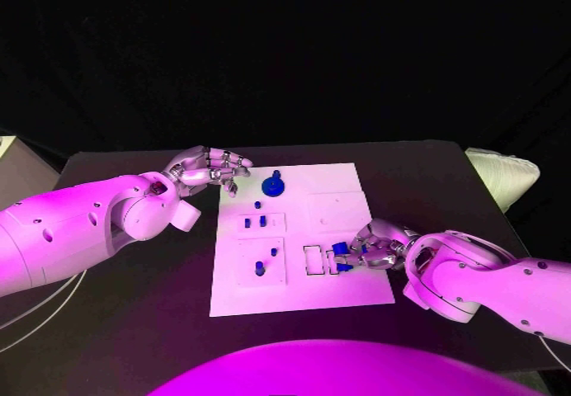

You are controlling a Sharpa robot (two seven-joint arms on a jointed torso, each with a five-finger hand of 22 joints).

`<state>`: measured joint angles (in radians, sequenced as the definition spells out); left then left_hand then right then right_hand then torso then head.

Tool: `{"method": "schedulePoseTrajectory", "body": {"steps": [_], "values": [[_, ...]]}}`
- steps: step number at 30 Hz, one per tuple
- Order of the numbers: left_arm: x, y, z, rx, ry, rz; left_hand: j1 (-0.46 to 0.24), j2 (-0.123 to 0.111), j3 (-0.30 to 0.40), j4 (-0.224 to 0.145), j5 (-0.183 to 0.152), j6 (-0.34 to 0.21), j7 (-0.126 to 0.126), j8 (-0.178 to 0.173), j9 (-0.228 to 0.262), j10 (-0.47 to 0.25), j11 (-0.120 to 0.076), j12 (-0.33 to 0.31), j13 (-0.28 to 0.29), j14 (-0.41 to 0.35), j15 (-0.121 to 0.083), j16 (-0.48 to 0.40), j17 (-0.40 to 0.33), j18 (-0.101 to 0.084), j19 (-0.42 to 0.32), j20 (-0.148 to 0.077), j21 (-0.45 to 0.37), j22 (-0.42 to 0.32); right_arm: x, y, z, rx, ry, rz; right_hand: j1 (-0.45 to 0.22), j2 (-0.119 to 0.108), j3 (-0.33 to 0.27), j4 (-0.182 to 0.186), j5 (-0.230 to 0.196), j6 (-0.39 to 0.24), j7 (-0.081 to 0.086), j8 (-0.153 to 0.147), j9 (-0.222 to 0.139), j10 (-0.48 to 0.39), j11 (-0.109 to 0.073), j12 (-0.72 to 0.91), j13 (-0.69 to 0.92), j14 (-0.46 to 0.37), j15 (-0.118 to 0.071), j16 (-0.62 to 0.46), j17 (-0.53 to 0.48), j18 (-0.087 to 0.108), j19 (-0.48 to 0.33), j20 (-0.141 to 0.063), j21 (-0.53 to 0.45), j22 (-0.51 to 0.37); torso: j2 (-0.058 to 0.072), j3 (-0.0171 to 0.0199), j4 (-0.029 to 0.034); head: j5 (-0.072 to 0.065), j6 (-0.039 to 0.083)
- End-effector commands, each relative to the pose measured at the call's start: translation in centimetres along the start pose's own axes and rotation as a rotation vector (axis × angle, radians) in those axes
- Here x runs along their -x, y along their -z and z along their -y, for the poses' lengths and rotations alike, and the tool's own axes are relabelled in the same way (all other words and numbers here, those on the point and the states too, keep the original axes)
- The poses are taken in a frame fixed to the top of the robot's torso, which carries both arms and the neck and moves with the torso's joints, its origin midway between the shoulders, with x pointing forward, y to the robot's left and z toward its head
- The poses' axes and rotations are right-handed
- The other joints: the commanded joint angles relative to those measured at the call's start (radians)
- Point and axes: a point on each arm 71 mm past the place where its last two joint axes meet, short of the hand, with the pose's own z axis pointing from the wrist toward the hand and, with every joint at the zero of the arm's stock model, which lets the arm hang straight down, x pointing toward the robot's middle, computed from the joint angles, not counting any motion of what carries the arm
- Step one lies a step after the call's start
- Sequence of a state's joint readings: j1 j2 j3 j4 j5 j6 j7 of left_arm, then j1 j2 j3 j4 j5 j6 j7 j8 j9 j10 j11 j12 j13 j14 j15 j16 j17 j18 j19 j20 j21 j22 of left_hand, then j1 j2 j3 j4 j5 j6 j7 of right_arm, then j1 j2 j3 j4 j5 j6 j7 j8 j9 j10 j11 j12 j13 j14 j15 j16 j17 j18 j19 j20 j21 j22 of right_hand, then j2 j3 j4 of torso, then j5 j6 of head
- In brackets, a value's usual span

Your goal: Assemble the parts on the task board

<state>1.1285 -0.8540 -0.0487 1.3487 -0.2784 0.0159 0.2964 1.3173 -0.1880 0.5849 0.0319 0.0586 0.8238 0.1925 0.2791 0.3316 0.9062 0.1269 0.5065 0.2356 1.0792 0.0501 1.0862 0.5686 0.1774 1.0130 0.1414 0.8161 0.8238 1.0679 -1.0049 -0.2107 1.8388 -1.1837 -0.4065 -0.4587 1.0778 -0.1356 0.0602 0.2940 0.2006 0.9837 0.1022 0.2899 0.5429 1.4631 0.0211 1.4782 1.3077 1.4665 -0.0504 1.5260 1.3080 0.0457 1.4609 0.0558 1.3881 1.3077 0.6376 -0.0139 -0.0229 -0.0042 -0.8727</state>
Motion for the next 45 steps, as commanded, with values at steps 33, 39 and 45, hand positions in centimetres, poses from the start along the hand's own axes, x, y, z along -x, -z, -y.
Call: {"method": "schedulePoseTrajectory", "body": {"steps": [33, 39, 45], "values": [[0.0, 0.1, 0.0, -0.004, 0.015, -0.011, 0.006, -0.001, -0.004, 0.002, 0.003, -0.007, 0.000, 0.009, -0.001, -0.009, -0.001, 0.006, -0.001, -0.006, 0.002, 0.005, 0.002, 0.006, 0.002, 0.003, -0.008, -0.002, 0.0, 0.2, -1.2, 0.012, -0.084, 0.015, 0.158, 0.059, -0.004, -0.002, 0.033, 0.044, -0.018, 0.008, 0.006, 0.046, -0.013, -0.002, 0.175, 0.082, -0.007, 0.006, 0.157, -0.008, 0.048, -0.005, 0.014, 0.152, -0.001, -0.0006, -0.0022, 0.005, 0.000], [0.0, 0.1, 0.0, -0.003, 0.015, -0.013, 0.006, -0.001, -0.004, 0.002, 0.003, -0.006, 0.000, 0.009, -0.001, -0.009, -0.001, 0.007, -0.001, -0.006, 0.002, 0.005, 0.002, 0.007, 0.002, 0.003, -0.008, -0.002, 0.8, 0.3, -2.4, 0.033, -0.093, -0.006, 0.138, 0.065, -0.008, -0.001, 0.030, 0.053, -0.021, 0.012, 0.007, 0.044, -0.016, -0.008, 0.171, 0.082, -0.009, 0.005, 0.155, -0.007, 0.046, -0.007, 0.010, 0.150, -0.002, -0.0021, -0.0009, 0.004, 0.000], [-0.1, 0.0, 0.0, -0.003, 0.016, -0.015, 0.006, -0.001, -0.004, 0.002, 0.003, -0.006, 0.000, 0.009, -0.001, -0.009, -0.001, 0.007, -0.001, -0.006, 0.002, 0.005, 0.002, 0.007, 0.002, 0.003, -0.008, -0.002, 0.2, -0.3, -3.6, 0.044, -0.083, -0.058, 0.119, 0.072, -0.013, -0.001, 0.026, 0.067, -0.028, 0.022, 0.011, 0.041, -0.021, -0.014, 0.167, 0.081, -0.013, 0.004, 0.153, -0.006, 0.045, -0.010, 0.006, 0.149, 0.000, -0.0023, 0.0010, 0.005, 0.000]]}}
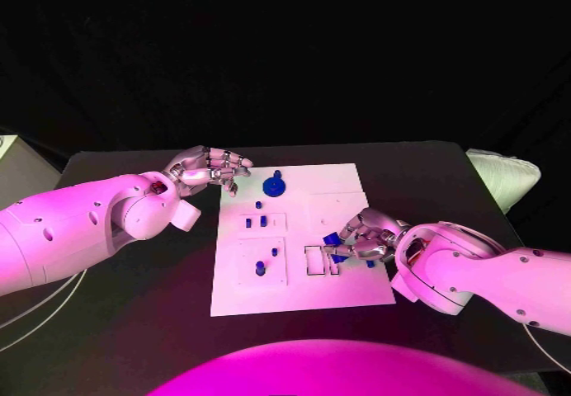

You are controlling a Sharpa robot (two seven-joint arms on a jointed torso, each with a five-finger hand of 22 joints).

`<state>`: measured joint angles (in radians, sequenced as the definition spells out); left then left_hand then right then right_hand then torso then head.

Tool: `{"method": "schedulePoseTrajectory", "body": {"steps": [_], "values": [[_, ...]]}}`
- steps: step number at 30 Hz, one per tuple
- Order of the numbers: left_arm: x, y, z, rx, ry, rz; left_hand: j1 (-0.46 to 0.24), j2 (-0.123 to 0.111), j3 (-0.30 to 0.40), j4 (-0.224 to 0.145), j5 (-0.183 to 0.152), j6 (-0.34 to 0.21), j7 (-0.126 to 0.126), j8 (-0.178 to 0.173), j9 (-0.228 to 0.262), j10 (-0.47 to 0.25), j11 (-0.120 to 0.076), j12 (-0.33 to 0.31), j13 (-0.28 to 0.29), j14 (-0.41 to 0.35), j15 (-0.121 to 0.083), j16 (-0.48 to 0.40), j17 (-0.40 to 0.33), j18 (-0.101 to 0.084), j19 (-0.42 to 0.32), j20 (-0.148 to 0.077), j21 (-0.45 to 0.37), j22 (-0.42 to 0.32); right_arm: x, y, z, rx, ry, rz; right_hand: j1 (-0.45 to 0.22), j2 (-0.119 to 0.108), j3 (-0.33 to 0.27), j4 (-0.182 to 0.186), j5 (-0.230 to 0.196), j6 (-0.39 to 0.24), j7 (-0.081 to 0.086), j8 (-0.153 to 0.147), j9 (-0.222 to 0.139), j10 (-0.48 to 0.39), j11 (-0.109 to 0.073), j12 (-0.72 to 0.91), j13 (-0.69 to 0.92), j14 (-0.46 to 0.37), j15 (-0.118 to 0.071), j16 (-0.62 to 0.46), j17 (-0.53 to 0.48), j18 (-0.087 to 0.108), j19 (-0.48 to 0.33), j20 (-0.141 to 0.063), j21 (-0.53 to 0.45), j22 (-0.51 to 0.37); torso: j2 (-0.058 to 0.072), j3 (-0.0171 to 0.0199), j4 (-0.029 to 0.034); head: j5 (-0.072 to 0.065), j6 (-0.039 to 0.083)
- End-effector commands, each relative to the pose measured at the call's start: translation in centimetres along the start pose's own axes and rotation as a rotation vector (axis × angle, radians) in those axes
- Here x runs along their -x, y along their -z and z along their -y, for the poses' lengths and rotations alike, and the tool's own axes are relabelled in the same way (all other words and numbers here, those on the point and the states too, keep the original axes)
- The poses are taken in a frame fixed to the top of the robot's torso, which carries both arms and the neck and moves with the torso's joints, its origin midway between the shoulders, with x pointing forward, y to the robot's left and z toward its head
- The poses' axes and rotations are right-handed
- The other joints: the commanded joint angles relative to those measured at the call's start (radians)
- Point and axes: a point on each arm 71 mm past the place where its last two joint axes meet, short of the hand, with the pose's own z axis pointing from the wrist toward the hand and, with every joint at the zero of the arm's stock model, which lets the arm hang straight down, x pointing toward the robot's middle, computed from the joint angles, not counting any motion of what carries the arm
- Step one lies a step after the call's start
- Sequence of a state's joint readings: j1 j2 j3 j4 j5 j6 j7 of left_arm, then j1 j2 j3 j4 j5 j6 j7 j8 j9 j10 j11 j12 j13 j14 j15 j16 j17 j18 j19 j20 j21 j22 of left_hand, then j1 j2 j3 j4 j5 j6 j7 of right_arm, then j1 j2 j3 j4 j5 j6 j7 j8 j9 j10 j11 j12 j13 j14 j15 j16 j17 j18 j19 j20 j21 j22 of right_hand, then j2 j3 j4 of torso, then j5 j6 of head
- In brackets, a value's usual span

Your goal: Assemble the parts on the task board

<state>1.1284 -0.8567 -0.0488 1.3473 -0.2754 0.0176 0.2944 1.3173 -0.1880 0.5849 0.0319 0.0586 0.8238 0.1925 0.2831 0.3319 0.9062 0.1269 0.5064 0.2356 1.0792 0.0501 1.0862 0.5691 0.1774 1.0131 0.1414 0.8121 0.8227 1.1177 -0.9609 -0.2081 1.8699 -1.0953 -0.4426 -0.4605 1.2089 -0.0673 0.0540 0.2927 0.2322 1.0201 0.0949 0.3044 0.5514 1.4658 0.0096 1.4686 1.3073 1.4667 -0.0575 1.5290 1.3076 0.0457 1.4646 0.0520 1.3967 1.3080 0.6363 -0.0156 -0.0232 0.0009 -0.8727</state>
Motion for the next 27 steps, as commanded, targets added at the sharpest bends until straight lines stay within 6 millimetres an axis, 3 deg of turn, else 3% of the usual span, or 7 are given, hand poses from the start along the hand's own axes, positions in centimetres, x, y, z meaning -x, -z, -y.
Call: {"method": "schedulePoseTrajectory", "body": {"steps": [1, 12, 14, 27], "values": [[-0.3, -0.1, 0.1, -0.007, 0.014, -0.019, 0.006, -0.001, -0.004, 0.002, 0.003, -0.006, 0.000, 0.005, -0.002, -0.009, -0.001, 0.007, -0.001, -0.006, 0.002, 0.005, 0.001, 0.007, 0.002, 0.003, -0.004, -0.001, -0.7, -0.3, -0.2, -0.009, -0.005, -0.067, -0.014, 0.004, -0.007, 0.000, -0.006, 0.031, -0.021, 0.009, 0.003, 0.038, -0.010, -0.006, 0.167, 0.081, -0.007, 0.001, 0.154, -0.006, 0.041, -0.007, -0.003, 0.148, 0.001, -0.0005, 0.0006, 0.001, 0.000], [-0.3, 0.0, 0.1, -0.006, 0.014, -0.020, 0.006, -0.001, -0.004, 0.002, 0.003, -0.006, 0.000, 0.005, -0.002, -0.009, -0.001, 0.007, -0.001, -0.006, 0.002, 0.005, 0.001, 0.007, 0.002, 0.003, -0.004, -0.001, -2.1, -1.3, -0.9, -0.025, 0.039, -0.109, -0.068, 0.014, -0.029, 0.001, -0.011, 0.067, -0.043, 0.057, 0.023, 0.033, -0.029, -0.025, 0.154, 0.082, -0.023, 0.002, 0.160, -0.006, 0.042, -0.021, -0.004, 0.151, 0.001, 0.0001, 0.0003, 0.006, 0.000], [-0.3, 0.0, 0.1, -0.006, 0.014, -0.020, 0.006, -0.001, -0.004, 0.002, 0.003, -0.006, 0.000, 0.005, -0.002, -0.009, -0.001, 0.007, -0.001, -0.006, 0.002, 0.005, 0.001, 0.007, 0.002, 0.003, -0.004, -0.001, -2.1, -1.4, -0.9, -0.029, 0.053, -0.104, -0.081, 0.014, -0.041, 0.000, 0.019, 0.065, -0.046, 0.068, 0.029, 0.035, -0.032, -0.026, 0.155, 0.083, -0.026, 0.003, 0.163, -0.007, 0.043, -0.025, -0.003, 0.153, 0.001, 0.0001, -0.0004, 0.008, 0.000], [-0.3, 0.0, 0.1, -0.004, 0.016, -0.025, 0.006, -0.002, -0.005, 0.004, 0.003, -0.007, 0.000, 0.007, -0.002, -0.010, -0.001, 0.008, -0.001, -0.007, 0.002, 0.005, 0.001, 0.007, 0.002, 0.003, -0.007, -0.003, -2.4, -1.7, -1.2, -0.028, 0.089, -0.098, -0.091, 0.014, -0.052, 0.000, 0.019, 0.068, -0.049, 0.079, 0.033, 0.037, -0.034, -0.024, 0.158, 0.084, -0.028, 0.005, 0.170, -0.008, 0.044, -0.026, 0.000, 0.155, 0.001, 0.0001, -0.0007, 0.006, 0.000]]}}
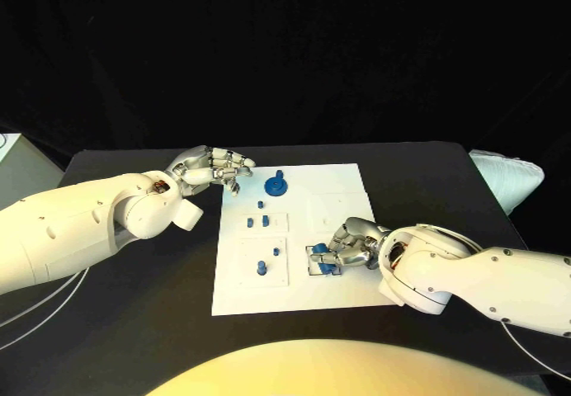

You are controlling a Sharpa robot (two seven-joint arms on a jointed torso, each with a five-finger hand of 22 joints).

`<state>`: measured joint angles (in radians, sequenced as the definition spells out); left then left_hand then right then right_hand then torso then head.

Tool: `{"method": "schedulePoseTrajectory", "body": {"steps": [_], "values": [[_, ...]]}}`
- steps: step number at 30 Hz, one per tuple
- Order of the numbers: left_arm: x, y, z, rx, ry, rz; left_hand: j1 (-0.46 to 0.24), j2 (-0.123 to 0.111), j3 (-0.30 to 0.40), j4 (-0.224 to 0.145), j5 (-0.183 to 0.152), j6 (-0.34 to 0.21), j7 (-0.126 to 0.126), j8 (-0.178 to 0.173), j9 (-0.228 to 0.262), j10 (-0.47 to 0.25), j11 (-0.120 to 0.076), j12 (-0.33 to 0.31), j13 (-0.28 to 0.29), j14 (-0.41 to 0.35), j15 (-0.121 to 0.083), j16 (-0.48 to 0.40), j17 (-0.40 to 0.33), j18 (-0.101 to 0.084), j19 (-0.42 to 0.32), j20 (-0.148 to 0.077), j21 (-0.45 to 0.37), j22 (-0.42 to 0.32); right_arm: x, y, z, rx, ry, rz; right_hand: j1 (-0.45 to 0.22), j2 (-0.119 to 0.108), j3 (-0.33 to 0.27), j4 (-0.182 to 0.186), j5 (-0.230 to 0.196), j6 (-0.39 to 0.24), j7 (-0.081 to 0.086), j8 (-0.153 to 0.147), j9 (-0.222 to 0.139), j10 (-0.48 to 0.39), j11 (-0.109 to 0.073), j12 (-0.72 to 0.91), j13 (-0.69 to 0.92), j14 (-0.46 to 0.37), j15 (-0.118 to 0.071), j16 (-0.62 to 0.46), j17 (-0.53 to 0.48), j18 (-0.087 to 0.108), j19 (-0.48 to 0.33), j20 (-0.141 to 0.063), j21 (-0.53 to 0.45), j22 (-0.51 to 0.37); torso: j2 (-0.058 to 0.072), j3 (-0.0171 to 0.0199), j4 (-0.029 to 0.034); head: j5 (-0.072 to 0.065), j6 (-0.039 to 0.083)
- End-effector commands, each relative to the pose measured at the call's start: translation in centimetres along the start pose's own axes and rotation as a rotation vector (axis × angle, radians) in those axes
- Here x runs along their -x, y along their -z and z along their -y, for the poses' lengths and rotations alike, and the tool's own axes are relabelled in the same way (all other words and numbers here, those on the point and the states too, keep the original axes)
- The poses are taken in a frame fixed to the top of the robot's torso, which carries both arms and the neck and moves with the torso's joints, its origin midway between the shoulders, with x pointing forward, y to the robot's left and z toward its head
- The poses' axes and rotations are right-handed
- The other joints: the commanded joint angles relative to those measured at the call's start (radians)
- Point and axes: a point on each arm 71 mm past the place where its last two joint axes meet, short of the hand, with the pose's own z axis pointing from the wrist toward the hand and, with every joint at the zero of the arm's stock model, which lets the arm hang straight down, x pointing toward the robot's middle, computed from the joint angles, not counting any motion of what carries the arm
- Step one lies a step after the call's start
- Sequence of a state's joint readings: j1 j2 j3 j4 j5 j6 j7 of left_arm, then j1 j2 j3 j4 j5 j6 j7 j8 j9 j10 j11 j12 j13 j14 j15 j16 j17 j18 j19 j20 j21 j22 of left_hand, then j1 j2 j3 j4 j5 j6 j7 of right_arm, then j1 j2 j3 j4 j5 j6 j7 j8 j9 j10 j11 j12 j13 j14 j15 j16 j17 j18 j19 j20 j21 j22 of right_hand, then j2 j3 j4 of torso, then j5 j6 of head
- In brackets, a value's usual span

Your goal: Assemble the parts on the task board

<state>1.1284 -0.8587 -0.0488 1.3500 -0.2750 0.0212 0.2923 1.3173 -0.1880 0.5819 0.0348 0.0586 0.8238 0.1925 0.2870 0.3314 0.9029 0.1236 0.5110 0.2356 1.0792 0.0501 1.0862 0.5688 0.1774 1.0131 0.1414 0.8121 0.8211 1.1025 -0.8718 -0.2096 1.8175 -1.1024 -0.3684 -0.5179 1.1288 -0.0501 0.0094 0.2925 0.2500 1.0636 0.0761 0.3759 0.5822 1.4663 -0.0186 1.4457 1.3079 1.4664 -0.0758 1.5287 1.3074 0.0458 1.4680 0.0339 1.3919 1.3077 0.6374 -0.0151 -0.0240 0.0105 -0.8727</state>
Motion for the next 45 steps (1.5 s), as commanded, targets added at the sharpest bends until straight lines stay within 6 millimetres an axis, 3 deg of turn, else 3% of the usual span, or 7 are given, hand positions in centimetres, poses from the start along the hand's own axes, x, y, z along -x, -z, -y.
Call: {"method": "schedulePoseTrajectory", "body": {"steps": [1, 12, 25, 31, 35, 40, 45], "values": [[-0.3, -0.1, 0.1, -0.006, 0.014, -0.021, 0.006, -0.002, -0.002, 0.001, 0.003, -0.007, 0.000, 0.003, -0.002, -0.007, 0.003, 0.003, -0.001, -0.007, 0.002, 0.005, 0.002, 0.007, 0.002, 0.003, -0.007, -0.001, -0.1, -0.1, -0.1, -0.001, 0.040, -0.006, -0.011, -0.003, -0.008, 0.001, 0.002, 0.025, -0.030, 0.008, 0.002, 0.036, -0.006, -0.001, 0.157, 0.085, -0.009, 0.006, 0.170, -0.008, 0.041, -0.008, 0.005, 0.156, 0.000, -0.0005, 0.0003, -0.003, 0.000], [-0.2, 0.0, 0.1, -0.004, 0.014, -0.021, 0.005, -0.002, -0.003, 0.002, 0.003, -0.007, 0.000, 0.004, -0.002, -0.007, 0.003, 0.004, -0.001, -0.007, 0.002, 0.005, 0.002, 0.007, 0.001, 0.003, -0.007, -0.002, -0.2, -0.8, -0.1, -0.002, 0.058, 0.009, -0.012, -0.004, -0.009, 0.000, 0.000, 0.024, -0.031, 0.009, 0.003, 0.037, -0.007, -0.001, 0.158, 0.085, -0.009, 0.006, 0.171, -0.008, 0.041, -0.008, 0.004, 0.156, 0.000, 0.0007, 0.0007, 0.004, 0.000], [-0.2, 0.0, 0.0, 0.000, 0.015, -0.025, 0.005, -0.002, -0.003, 0.003, 0.003, -0.007, 0.000, 0.004, -0.002, -0.007, 0.003, 0.004, -0.001, -0.008, 0.002, 0.005, 0.002, 0.007, 0.001, 0.003, -0.008, -0.002, -0.5, -1.2, -0.3, 0.010, 0.067, 0.014, -0.027, -0.003, -0.029, 0.001, -0.022, 0.020, -0.032, 0.021, 0.008, 0.038, -0.008, -0.001, 0.160, 0.085, -0.011, 0.007, 0.174, -0.008, 0.041, -0.010, 0.005, 0.157, 0.000, 0.0001, -0.0003, 0.003, 0.000], [-0.2, 0.0, 0.0, 0.001, 0.015, -0.026, 0.005, -0.002, -0.003, 0.003, 0.003, -0.007, 0.000, 0.004, -0.002, -0.007, 0.003, 0.004, -0.001, -0.008, 0.002, 0.005, 0.002, 0.007, 0.001, 0.003, -0.008, -0.002, -0.7, -1.2, -0.4, 0.015, 0.068, 0.016, -0.057, 0.017, -0.070, 0.002, -0.088, 0.012, -0.033, 0.042, 0.015, 0.039, -0.009, -0.002, 0.162, 0.086, -0.012, 0.006, 0.175, -0.008, 0.042, -0.011, 0.003, 0.159, 0.001, 0.0005, 0.0005, 0.000, 0.000], [-0.2, 0.0, 0.0, 0.002, 0.015, -0.025, 0.005, -0.002, -0.003, 0.003, 0.003, -0.007, 0.000, 0.004, -0.002, -0.007, 0.003, 0.004, -0.001, -0.008, 0.002, 0.005, 0.002, 0.007, 0.001, 0.003, -0.008, -0.002, -0.7, -1.2, -0.4, 0.019, 0.073, 0.019, -0.108, 0.035, -0.128, 0.003, -0.191, 0.006, -0.033, 0.060, 0.019, 0.040, -0.009, -0.004, 0.164, 0.086, -0.012, 0.007, 0.176, -0.008, 0.042, -0.011, 0.003, 0.161, 0.000, 0.0005, 0.0004, 0.000, 0.000], [-0.2, 0.0, 0.0, 0.002, 0.015, -0.025, 0.005, -0.002, -0.003, 0.003, 0.003, -0.007, 0.000, 0.004, -0.002, -0.007, 0.003, 0.004, -0.001, -0.008, 0.002, 0.005, 0.002, 0.007, 0.001, 0.003, -0.008, -0.002, -0.7, -1.2, -0.4, 0.022, 0.083, 0.021, -0.154, 0.024, -0.174, 0.004, -0.201, -0.001, -0.033, 0.070, 0.022, 0.040, -0.009, -0.006, 0.164, 0.086, -0.013, 0.007, 0.178, -0.008, 0.042, -0.012, 0.001, 0.162, 0.000, 0.0006, -0.0004, 0.002, 0.000], [-0.2, 0.0, 0.0, 0.002, 0.015, -0.024, 0.005, -0.002, -0.003, 0.003, 0.003, -0.007, 0.000, 0.004, -0.002, -0.007, 0.003, 0.004, -0.001, -0.008, 0.002, 0.005, 0.002, 0.007, 0.001, 0.003, -0.008, -0.002, -0.7, -1.1, -0.3, 0.024, 0.093, 0.019, -0.172, 0.013, -0.183, 0.005, -0.201, -0.003, -0.034, 0.073, 0.023, 0.040, -0.010, -0.007, 0.165, 0.086, -0.013, 0.007, 0.179, -0.008, 0.041, -0.013, -0.001, 0.161, 0.000, 0.0008, -0.0006, 0.001, 0.000]]}}
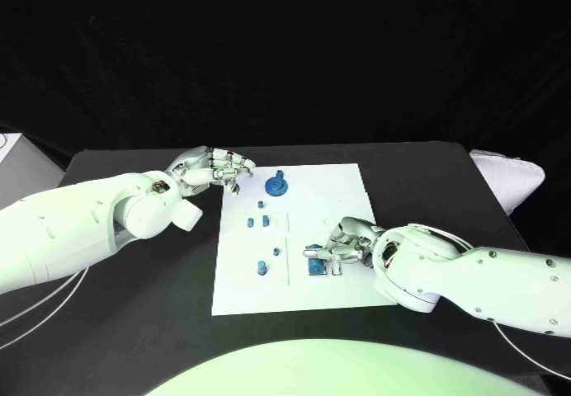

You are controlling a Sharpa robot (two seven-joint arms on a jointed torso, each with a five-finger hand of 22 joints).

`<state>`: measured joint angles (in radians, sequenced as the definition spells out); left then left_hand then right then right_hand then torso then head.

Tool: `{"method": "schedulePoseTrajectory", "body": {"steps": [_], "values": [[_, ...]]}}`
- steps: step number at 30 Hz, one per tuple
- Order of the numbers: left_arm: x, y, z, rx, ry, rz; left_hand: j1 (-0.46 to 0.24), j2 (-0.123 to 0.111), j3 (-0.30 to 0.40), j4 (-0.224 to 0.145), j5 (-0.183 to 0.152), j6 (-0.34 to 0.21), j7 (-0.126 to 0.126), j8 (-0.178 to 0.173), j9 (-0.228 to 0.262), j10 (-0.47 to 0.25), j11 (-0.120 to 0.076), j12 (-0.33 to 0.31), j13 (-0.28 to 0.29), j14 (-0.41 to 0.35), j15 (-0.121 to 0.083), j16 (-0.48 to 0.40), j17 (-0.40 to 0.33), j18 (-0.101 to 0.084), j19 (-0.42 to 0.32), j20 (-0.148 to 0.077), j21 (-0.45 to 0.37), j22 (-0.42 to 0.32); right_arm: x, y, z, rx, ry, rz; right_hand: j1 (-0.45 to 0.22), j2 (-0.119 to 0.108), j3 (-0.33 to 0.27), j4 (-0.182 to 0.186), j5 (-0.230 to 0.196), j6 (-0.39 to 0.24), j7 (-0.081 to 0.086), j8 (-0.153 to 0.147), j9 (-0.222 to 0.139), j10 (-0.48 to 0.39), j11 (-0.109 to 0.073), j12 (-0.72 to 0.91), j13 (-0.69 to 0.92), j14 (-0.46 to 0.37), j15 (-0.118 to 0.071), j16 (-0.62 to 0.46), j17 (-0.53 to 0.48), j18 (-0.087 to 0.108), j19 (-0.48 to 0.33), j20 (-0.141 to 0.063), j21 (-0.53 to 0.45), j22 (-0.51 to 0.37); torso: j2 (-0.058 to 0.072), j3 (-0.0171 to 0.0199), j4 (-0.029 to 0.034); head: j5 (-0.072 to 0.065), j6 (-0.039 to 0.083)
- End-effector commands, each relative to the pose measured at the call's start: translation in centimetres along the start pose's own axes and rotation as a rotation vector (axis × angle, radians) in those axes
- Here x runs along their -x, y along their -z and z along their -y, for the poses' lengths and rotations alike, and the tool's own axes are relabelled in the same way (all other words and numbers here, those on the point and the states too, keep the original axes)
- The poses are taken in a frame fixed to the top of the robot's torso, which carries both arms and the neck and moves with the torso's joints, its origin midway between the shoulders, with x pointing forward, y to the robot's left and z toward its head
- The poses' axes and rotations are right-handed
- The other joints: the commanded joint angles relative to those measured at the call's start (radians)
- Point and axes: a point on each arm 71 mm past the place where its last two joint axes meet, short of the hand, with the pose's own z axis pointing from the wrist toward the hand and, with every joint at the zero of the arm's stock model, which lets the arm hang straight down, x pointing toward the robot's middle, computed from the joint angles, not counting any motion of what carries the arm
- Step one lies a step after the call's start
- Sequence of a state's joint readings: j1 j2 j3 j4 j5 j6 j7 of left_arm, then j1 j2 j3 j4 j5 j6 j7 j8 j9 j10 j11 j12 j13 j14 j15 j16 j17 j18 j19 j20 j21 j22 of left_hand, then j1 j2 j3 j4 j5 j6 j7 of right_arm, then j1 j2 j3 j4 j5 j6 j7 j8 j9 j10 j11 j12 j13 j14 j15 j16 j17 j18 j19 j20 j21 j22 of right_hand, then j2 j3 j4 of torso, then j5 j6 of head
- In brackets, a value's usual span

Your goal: Assemble the parts on the task board

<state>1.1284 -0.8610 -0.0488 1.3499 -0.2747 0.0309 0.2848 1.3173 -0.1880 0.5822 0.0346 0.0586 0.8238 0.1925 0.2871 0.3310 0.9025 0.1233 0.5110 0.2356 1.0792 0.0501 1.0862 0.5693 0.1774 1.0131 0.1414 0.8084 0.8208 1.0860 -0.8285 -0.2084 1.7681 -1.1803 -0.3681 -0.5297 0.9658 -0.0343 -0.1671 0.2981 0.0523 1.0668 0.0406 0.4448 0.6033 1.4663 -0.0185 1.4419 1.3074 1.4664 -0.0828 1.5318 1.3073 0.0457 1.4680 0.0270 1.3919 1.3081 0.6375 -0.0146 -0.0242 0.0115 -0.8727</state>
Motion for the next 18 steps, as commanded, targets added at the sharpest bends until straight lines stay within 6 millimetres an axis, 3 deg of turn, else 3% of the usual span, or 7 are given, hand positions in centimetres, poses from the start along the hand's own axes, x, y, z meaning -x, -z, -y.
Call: {"method": "schedulePoseTrajectory", "body": {"steps": [1, 7, 15, 18], "values": [[-0.2, 0.0, 0.1, -0.006, 0.012, -0.017, 0.005, -0.002, -0.004, 0.003, 0.003, -0.007, 0.000, 0.004, -0.001, -0.007, 0.003, 0.004, -0.001, -0.007, 0.002, 0.005, 0.001, 0.007, 0.001, 0.003, -0.004, -0.002, -0.3, 0.1, -0.2, 0.018, 0.027, -0.009, -0.009, -0.003, -0.007, -0.001, -0.003, -0.006, 0.002, 0.004, 0.002, 0.040, -0.010, -0.003, 0.165, 0.086, -0.006, 0.004, 0.179, -0.008, 0.041, -0.006, -0.001, 0.161, 0.000, 0.0003, -0.0003, 0.000, 0.000], [-0.2, 0.0, 0.1, -0.006, 0.012, -0.016, 0.005, 0.000, -0.003, 0.005, 0.003, -0.008, 0.000, 0.006, -0.002, -0.007, 0.003, 0.005, -0.001, -0.008, 0.002, 0.005, 0.001, 0.007, 0.001, 0.003, -0.005, -0.002, -0.2, 0.6, 0.0, 0.040, 0.029, 0.008, -0.003, 0.003, -0.003, -0.003, -0.003, -0.008, 0.002, 0.006, 0.002, 0.040, -0.010, -0.003, 0.166, 0.086, -0.006, 0.004, 0.179, -0.008, 0.042, -0.006, -0.001, 0.161, 0.000, 0.0008, 0.0005, 0.000, 0.000], [-0.2, 0.0, 0.1, -0.005, 0.011, -0.015, 0.005, 0.000, -0.003, 0.005, 0.003, -0.008, 0.000, 0.006, -0.002, -0.007, 0.003, 0.005, -0.001, -0.008, 0.002, 0.005, 0.001, 0.007, 0.001, 0.003, -0.005, -0.002, 0.2, 1.6, -0.2, 0.121, -0.001, 0.049, 0.115, 0.030, -0.002, -0.007, 0.011, -0.015, 0.002, 0.017, 0.000, 0.043, -0.009, 0.000, 0.171, 0.086, -0.005, 0.002, 0.178, -0.007, 0.042, -0.005, -0.005, 0.162, -0.001, 0.0004, -0.0011, 0.001, 0.000], [-0.2, 0.0, 0.1, -0.005, 0.011, -0.015, 0.005, 0.000, -0.003, 0.005, 0.003, -0.008, 0.000, 0.006, -0.002, -0.007, 0.003, 0.005, -0.001, -0.008, 0.002, 0.005, 0.001, 0.007, 0.001, 0.003, -0.005, -0.002, 0.3, 2.0, -0.2, 0.145, -0.019, 0.060, 0.142, 0.033, -0.017, -0.007, 0.046, -0.016, 0.002, 0.022, -0.002, 0.046, -0.010, 0.004, 0.175, 0.086, -0.006, 0.002, 0.178, -0.007, 0.042, -0.005, -0.005, 0.163, -0.001, 0.0003, -0.0013, 0.002, 0.000]]}}
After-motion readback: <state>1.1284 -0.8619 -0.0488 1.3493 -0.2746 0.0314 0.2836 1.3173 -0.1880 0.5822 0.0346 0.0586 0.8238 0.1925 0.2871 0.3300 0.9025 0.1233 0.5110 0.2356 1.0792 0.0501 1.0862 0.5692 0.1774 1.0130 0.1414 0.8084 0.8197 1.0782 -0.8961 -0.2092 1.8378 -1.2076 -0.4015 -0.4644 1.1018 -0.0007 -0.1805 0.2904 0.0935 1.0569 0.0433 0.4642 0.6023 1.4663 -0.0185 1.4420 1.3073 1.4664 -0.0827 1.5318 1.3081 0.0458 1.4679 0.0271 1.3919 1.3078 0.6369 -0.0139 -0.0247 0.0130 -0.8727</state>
